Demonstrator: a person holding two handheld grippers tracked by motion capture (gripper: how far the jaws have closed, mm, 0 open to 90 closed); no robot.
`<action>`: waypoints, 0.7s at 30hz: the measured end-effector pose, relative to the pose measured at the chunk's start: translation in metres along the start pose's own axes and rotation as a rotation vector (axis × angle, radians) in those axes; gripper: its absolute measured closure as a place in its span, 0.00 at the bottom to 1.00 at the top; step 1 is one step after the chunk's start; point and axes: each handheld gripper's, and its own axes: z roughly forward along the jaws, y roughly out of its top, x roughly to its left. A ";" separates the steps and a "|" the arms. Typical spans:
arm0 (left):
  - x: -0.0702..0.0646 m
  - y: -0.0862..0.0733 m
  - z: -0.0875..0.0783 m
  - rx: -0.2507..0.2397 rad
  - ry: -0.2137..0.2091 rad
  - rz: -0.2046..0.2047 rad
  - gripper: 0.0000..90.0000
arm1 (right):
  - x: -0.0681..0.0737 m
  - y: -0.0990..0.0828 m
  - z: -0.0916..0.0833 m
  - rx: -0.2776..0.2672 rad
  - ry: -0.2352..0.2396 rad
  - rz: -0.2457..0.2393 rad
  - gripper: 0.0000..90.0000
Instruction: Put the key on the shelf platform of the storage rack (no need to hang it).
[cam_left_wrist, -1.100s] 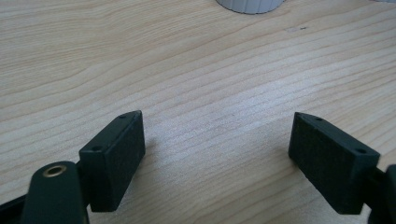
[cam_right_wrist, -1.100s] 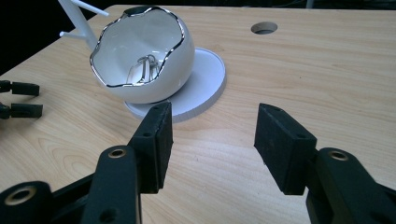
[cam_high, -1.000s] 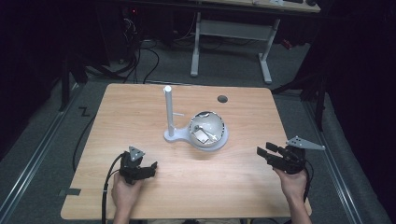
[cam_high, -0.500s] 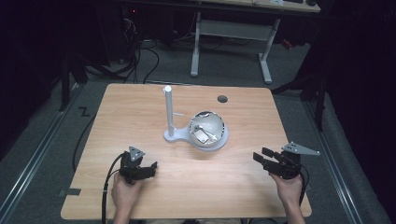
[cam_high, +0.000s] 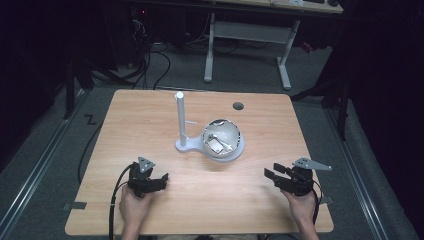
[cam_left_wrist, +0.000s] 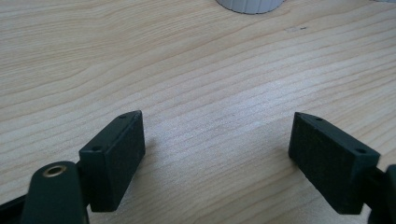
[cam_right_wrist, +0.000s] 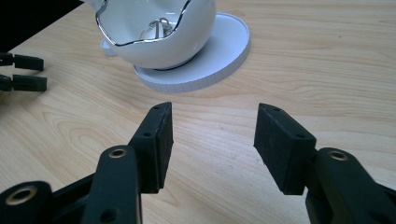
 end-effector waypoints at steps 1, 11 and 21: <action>0.000 0.000 0.000 0.000 0.000 0.000 0.21 | 0.001 -0.001 0.002 0.000 0.001 -0.004 0.53; 0.000 0.000 0.000 0.000 0.001 -0.001 0.21 | 0.004 -0.005 0.013 0.027 0.009 -0.009 0.53; 0.000 0.000 0.000 0.000 0.000 0.000 0.21 | 0.009 -0.007 0.030 0.057 0.015 -0.031 0.54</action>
